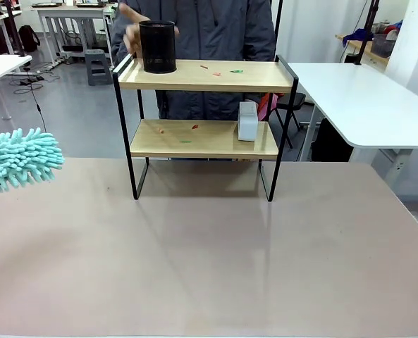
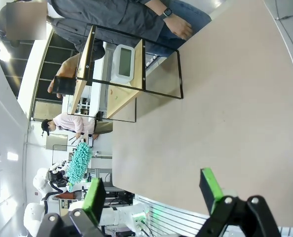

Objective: Clean the shelf.
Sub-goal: Clean the specific tier of the Shelf with the Duster once objects are removed.

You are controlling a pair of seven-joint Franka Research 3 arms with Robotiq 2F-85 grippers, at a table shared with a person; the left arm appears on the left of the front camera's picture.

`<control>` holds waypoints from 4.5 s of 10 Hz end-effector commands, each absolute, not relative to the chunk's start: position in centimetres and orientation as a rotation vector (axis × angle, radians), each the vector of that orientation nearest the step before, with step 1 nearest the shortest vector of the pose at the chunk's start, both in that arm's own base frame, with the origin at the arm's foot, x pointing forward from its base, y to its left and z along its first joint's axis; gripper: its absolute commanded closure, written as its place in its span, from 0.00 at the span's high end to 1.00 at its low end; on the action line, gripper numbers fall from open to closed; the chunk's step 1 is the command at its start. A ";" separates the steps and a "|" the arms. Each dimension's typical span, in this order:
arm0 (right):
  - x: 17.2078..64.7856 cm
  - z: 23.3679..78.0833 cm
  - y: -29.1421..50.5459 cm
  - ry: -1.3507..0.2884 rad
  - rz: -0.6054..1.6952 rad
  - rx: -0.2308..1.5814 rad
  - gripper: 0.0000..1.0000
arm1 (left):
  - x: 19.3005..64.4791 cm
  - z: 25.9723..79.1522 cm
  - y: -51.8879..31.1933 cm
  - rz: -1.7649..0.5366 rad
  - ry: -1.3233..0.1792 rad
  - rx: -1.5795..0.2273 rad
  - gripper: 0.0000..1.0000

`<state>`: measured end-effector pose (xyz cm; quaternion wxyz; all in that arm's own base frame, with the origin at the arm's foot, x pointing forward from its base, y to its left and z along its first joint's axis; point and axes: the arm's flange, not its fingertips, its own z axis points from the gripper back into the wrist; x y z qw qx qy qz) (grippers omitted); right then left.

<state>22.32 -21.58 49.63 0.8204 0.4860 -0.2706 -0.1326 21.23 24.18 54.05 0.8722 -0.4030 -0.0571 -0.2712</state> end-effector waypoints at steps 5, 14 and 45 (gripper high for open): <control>22.6 49.7 -21.6 -0.602 -0.261 1.041 1.00 | 21.3 54.5 24.1 -0.555 -0.131 -0.856 0.00; 22.6 49.7 -21.6 -0.602 -0.261 1.041 1.00 | 25.7 76.2 7.5 -0.203 -0.379 -0.775 0.12; 22.6 49.7 -21.6 -0.602 -0.261 1.041 1.00 | 40.7 67.8 -27.1 -0.595 -0.297 -0.493 0.12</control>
